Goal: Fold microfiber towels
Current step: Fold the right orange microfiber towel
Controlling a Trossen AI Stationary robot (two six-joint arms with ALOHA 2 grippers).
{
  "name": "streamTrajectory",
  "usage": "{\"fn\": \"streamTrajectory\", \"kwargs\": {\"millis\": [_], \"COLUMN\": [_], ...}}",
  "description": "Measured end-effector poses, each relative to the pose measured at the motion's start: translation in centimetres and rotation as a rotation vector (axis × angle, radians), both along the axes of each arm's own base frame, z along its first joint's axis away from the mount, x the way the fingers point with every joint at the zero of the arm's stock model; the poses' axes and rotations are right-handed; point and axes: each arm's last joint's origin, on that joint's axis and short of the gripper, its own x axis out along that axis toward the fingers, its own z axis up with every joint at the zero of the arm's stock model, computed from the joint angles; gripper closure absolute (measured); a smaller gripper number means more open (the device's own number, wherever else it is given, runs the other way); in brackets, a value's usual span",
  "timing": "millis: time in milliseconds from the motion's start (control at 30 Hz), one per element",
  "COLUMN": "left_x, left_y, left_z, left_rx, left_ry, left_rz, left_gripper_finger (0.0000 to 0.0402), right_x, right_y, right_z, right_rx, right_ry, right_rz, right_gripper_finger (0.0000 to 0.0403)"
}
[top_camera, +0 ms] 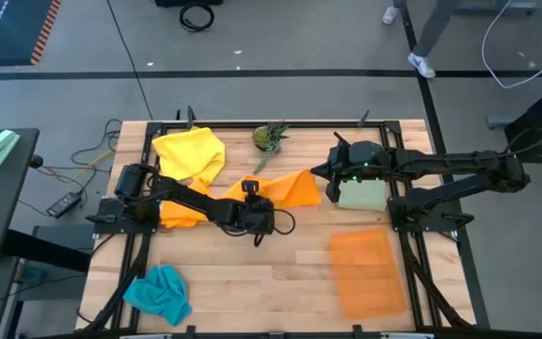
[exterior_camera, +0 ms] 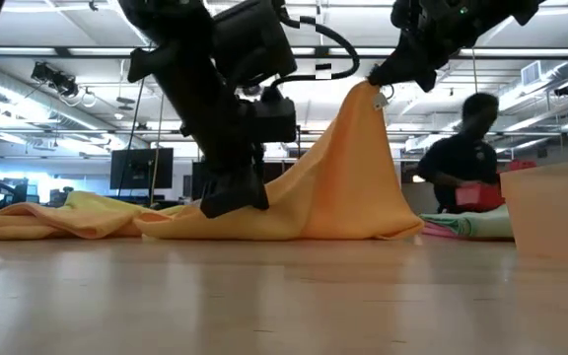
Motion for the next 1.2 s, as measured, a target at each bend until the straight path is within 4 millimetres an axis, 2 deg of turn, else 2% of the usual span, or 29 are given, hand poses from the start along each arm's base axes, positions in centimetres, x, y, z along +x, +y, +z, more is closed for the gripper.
{"fn": "streamTrajectory", "kwargs": {"millis": [67, 167, 333, 433, 533, 600, 700, 833, 933, 1067, 1200], "left_x": [-0.2, -0.9, -3.8, -5.3, -5.7, -5.9, -6.0, -5.8, -5.5, -5.2, -4.9], "left_y": [-0.7, -2.2, -3.9, -4.1, -4.2, -4.3, -4.2, -3.2, -2.2, -0.9, 0.6], "left_z": [1.0, 3.6, 9.4, 10.4, 9.3, 7.2, 3.4, -0.4, -2.0, -2.6, -2.8], "left_rx": [-0.003, -0.018, -0.067, -0.135, -0.244, -0.274, -0.231, -0.197, -0.186, -0.203, -0.227], "left_ry": [-0.029, -0.095, -0.215, -0.211, -0.117, -0.041, 0.069, 0.108, 0.099, 0.105, 0.086], "left_rz": [-0.022, -0.070, -0.114, -0.095, -0.099, -0.114, -0.164, -0.178, -0.158, -0.111, -0.052], "left_gripper_finger": [0.0395, 0.0396, 0.0393, 0.0378, 0.0352, 0.0329, 0.0287, 0.0237, 0.0214, 0.0222, 0.0289], "right_x": [-0.1, -0.4, -0.7, -0.6, -0.6, -0.6, -0.6, -0.6, -0.6, -0.6, -0.6], "right_y": [0.0, 0.1, 0.1, 0.0, 0.0, 0.0, 0.0, 0.0, 0.0, 0.0, 0.0], "right_z": [-0.2, -0.6, -0.9, -0.9, -0.8, -0.8, -0.8, -0.8, -0.8, -0.8, -0.8], "right_rx": [0.011, 0.035, 0.044, 0.033, 0.020, 0.018, 0.016, 0.016, 0.012, 0.010, 0.009], "right_ry": [0.019, 0.065, 0.108, 0.100, 0.099, 0.099, 0.098, 0.098, 0.099, 0.099, 0.098], "right_rz": [-0.005, -0.016, -0.034, -0.045, -0.051, -0.051, -0.051, -0.052, -0.049, -0.048, -0.048], "right_gripper_finger": [0.0403, 0.0403, 0.0403, 0.0403, 0.0403, 0.0403, 0.0403, 0.0403, 0.0403, 0.0403, 0.0403]}}
